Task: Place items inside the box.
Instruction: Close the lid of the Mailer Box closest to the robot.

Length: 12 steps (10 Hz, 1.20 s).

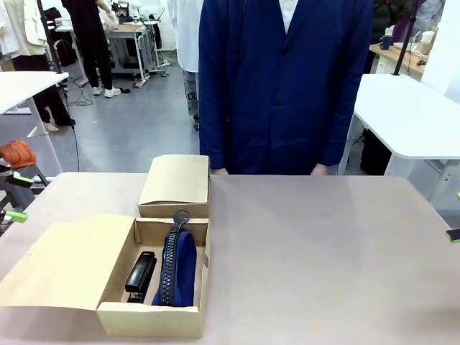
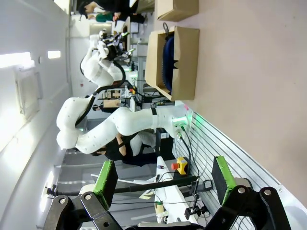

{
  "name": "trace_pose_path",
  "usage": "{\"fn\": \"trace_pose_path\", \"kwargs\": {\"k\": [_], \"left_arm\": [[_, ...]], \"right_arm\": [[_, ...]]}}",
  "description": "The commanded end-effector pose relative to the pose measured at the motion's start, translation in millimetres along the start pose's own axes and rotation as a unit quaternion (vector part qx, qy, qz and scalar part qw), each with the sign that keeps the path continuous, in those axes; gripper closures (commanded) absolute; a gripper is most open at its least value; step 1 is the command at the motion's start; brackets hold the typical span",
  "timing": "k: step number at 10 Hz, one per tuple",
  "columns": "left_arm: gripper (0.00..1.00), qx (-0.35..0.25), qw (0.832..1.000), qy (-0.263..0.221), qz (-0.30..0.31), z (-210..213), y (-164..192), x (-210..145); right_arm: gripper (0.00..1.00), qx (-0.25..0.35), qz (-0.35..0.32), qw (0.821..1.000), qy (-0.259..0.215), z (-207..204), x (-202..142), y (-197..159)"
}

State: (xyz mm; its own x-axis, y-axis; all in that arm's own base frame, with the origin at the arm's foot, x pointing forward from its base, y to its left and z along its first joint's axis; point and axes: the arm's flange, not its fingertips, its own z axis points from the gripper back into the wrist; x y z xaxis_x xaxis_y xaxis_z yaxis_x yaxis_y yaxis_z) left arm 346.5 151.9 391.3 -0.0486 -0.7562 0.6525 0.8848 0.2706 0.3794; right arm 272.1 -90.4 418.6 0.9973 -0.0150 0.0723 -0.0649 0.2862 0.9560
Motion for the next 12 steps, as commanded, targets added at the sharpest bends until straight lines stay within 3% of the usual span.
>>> {"fn": "trace_pose_path", "kwargs": {"k": [1, 3, 7, 9, 12], "left_arm": [[0.0, 0.015, 1.0, -0.007, 0.017, -22, -5, -28], [0.0, -0.011, 0.998, 0.04, 0.05, -33, -9, -55], [0.0, -0.086, 0.994, 0.017, 0.063, -73, -29, -61], [0.0, -0.12, 0.988, -0.047, 0.091, -82, -30, -51], [0.0, -0.163, 0.965, -0.156, 0.137, -73, -28, -18]], "right_arm": [[0.0, 0.005, -0.004, 1.0, -0.002, -1, -3, 3], [0.0, 0.005, -0.004, 1.0, -0.002, -1, -3, 3], [0.0, 0.005, -0.004, 1.0, -0.002, -1, -3, 3], [0.0, 0.005, -0.004, 1.0, -0.002, -1, -3, 3], [0.0, 0.005, -0.004, 1.0, -0.002, -1, -3, 3]]}}
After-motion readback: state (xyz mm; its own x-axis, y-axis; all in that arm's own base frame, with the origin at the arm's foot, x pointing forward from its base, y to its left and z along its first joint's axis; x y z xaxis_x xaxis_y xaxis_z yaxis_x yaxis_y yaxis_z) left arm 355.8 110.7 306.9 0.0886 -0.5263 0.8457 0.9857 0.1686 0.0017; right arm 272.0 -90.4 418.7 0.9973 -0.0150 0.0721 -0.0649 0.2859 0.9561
